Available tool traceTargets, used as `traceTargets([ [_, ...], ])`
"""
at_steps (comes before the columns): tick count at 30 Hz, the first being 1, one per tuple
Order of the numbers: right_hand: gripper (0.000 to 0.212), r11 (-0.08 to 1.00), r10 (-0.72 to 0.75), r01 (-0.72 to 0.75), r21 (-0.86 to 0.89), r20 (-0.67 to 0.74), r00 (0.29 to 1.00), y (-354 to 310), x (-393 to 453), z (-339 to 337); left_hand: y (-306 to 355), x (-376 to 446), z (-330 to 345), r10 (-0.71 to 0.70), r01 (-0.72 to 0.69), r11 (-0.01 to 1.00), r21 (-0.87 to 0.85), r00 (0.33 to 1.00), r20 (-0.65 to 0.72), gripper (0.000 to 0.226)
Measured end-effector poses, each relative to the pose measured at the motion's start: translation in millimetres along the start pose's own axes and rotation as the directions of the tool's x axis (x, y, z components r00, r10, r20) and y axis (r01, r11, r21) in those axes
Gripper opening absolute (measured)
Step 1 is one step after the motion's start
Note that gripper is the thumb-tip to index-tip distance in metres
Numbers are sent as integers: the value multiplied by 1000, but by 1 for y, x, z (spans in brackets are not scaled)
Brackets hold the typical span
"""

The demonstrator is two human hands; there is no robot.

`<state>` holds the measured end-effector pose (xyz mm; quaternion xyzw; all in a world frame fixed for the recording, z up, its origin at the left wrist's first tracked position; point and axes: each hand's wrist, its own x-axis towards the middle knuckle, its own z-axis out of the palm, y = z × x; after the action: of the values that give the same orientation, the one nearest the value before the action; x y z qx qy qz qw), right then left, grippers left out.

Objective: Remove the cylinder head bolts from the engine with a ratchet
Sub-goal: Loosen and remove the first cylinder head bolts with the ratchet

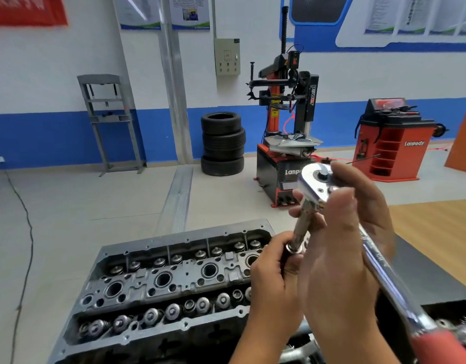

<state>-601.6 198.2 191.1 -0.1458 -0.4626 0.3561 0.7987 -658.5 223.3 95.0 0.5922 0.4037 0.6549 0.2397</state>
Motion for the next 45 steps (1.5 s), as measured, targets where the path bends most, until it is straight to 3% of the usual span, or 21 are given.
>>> traceTargets([
  [2, 40, 997, 54, -55, 56, 28, 998, -2, 8, 1, 0, 1, -1, 31, -31, 999, 24, 1000, -5, 19],
  [4, 27, 960, 204, -235, 151, 194, 959, -4, 32, -6, 0, 1, -4, 28, -28, 1000, -3, 1000, 6, 9],
  [6, 27, 847, 375, -490, 209, 418, 827, -6, 61, -12, 1, -1, -4, 40, -40, 999, -2, 999, 15, 28],
  [8, 34, 706, 485, -679, 204, 559, 672, -4, 84, -15, 3, 1, -2, 67, -67, 998, 8, 997, 34, 31],
  [10, 37, 650, 516, -732, 207, 587, 624, 3, 95, -15, 2, 5, 0, 87, -87, 995, 40, 996, 10, 31],
  [12, 35, 688, 481, -685, 240, 556, 678, 9, 93, -12, 0, 8, 1, 89, -88, 994, 65, 996, -21, 32],
  [14, 32, 773, 376, -559, 300, 493, 784, 11, 80, -13, -3, 7, 1, 85, -82, 994, 74, 996, -30, 36],
  [18, 22, 964, 78, -151, 217, 314, 946, 11, 51, -23, -7, 4, 2, 61, -61, 993, 98, 998, -1, 25],
  [20, 15, 992, -128, 124, 34, 238, 963, 9, 45, -18, -8, 4, 1, 34, -34, 995, 92, 999, 2, 24],
  [22, 12, 968, -235, 251, -28, 266, 935, 10, 46, -11, -5, 3, -1, 17, -17, 998, 66, 1000, 12, 25],
  [23, 12, 978, -198, 207, 6, 315, 928, 10, 49, -9, -3, 1, -2, 11, -12, 999, 37, 1000, 25, 30],
  [25, 14, 986, -5, -71, 152, 450, 893, 9, 57, -5, 0, 0, -6, 7, -5, 999, -32, 999, 51, 41],
  [27, 14, 872, 185, -404, 277, 577, 795, 7, 65, -2, 2, 1, -7, 23, -19, 998, -55, 998, 62, 41],
  [29, 21, 759, 268, -562, 330, 627, 731, 7, 71, -1, 3, 3, -6, 25, -22, 998, -65, 998, 58, 40],
  [31, 25, 743, 284, -577, 338, 622, 730, 8, 72, 0, 3, 7, -4, 18, -14, 997, -78, 999, 44, 40],
  [33, 22, 801, 263, -500, 330, 555, 789, 8, 66, 0, 0, 8, -3, 12, -10, 996, -87, 999, 30, 39],
  [37, 21, 982, 40, -95, 164, 311, 950, 9, 38, -9, -4, 9, -1, 26, -20, 994, -111, 999, 47, 50],
  [39, 18, 993, -118, 104, 64, 286, 951, 10, 34, -7, -3, 9, -1, 16, -10, 992, -125, 999, 49, 53],
  [40, 18, 991, -133, 121, 58, 322, 937, 10, 37, -5, -2, 9, -2, 2, 6, 990, -140, 998, 56, 52],
  [43, 21, 964, 68, -188, 189, 511, 857, 9, 56, -2, 0, 8, -8, -26, 47, 981, -189, 994, 110, 42],
  [45, 26, 825, 207, -477, 304, 623, 754, 7, 69, -2, 1, 9, -10, -27, 54, 981, -185, 989, 148, 32],
])
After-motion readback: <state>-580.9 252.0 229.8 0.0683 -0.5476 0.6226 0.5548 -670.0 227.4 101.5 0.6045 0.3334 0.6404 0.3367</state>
